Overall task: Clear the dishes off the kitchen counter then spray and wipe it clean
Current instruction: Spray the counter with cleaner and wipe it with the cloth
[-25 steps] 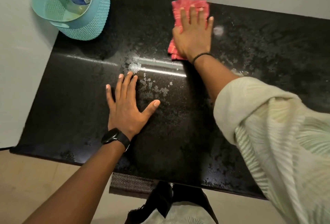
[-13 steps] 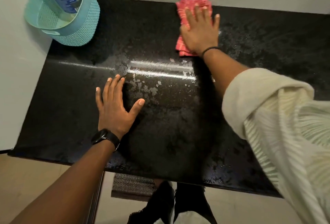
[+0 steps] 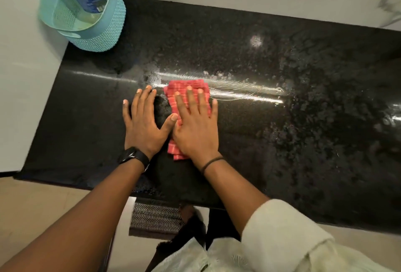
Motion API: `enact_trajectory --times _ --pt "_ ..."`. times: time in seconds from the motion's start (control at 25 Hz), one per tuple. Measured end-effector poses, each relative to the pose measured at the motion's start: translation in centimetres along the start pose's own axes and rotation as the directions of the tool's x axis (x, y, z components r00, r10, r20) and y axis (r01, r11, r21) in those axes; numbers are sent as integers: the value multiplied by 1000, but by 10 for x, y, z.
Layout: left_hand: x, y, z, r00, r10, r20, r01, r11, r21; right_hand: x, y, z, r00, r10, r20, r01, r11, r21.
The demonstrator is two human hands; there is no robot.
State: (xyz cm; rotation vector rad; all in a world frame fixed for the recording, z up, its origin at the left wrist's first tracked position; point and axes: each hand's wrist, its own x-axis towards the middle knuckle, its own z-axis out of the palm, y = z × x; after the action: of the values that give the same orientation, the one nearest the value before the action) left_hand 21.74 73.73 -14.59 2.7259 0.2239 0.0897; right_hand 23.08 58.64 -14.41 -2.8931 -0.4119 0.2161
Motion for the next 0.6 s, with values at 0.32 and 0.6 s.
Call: enact_trajectory --times 0.32,0.6 --pt "2 -8 -1 999 3 -45 -5 999 -32 115 102 -35 981 192 -32 -191 981 27" --pt "2 -5 2 1000 19 -23 -19 1000 -22 -80 102 -16 919 391 -55 -390 920 29"
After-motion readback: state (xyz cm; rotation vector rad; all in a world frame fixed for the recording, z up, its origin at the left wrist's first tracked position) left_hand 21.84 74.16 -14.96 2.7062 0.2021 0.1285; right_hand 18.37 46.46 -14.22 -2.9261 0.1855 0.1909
